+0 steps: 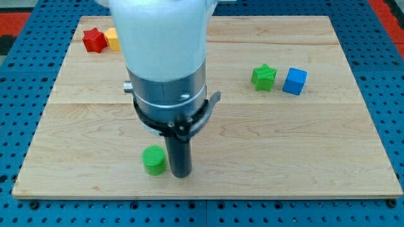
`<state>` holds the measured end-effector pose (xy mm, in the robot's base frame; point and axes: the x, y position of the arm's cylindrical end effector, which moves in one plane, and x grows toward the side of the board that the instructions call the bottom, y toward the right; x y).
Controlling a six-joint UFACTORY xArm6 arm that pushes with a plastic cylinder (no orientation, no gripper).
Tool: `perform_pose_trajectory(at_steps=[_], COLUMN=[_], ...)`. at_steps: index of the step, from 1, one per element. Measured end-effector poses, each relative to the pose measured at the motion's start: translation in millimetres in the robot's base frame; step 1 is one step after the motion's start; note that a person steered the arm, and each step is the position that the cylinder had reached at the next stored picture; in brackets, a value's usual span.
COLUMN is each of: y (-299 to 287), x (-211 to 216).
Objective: Push the triangle towards the center of the board
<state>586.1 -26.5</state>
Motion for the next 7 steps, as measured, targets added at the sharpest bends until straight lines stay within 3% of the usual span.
perform_pose_trajectory(at_steps=[1,3,5,6,7], y=[49,60,-115,-140,-117], x=[-45,-217,-208,-191,-133])
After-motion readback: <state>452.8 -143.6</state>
